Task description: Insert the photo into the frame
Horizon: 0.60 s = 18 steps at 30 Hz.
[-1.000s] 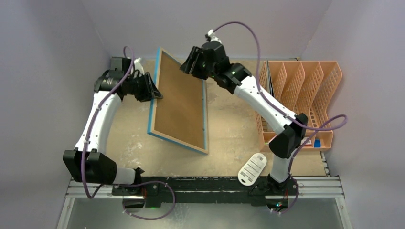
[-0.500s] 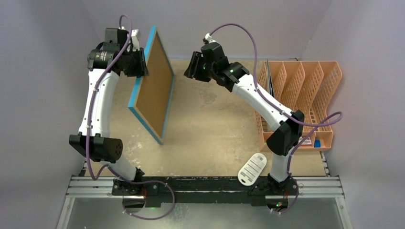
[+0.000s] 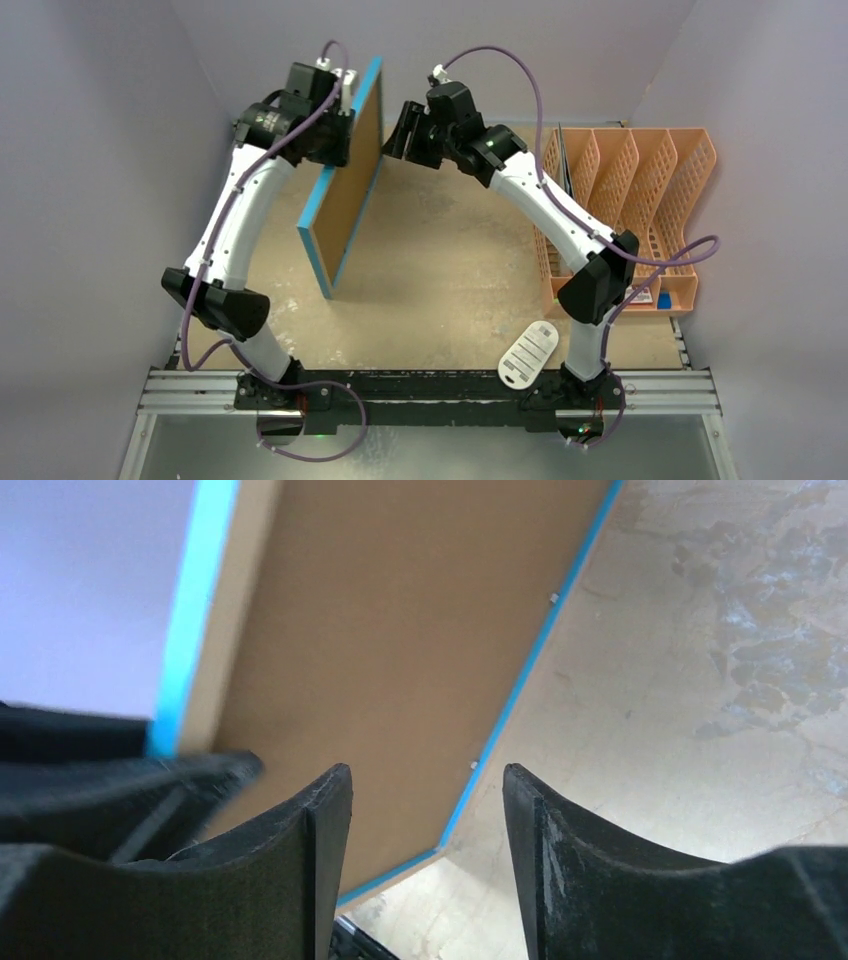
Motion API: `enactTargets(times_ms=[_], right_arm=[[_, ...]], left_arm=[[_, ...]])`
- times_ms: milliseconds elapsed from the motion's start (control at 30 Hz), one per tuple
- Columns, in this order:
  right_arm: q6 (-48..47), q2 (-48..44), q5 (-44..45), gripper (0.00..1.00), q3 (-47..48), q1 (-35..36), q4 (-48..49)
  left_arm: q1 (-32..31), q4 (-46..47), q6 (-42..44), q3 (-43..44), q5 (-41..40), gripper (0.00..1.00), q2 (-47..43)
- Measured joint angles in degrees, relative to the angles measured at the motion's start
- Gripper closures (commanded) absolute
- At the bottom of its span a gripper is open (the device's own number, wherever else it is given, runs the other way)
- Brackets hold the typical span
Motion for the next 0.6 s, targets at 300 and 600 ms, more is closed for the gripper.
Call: enactTargets(times_ms=[300, 600], right_arm=[[6.1, 2.1, -3.0, 0.23, 2.8, -2.1, 1.4], [13.1, -4.9, -6.8, 0.24, -10.5, -4.0, 12.3]], left_arm=[[-11.8, 4.7, -1.7, -3.7, -11.2, 1.0, -0.4], [-11.9, 9.4, -2.5, -8.8, -10.1, 1.0, -3.6]])
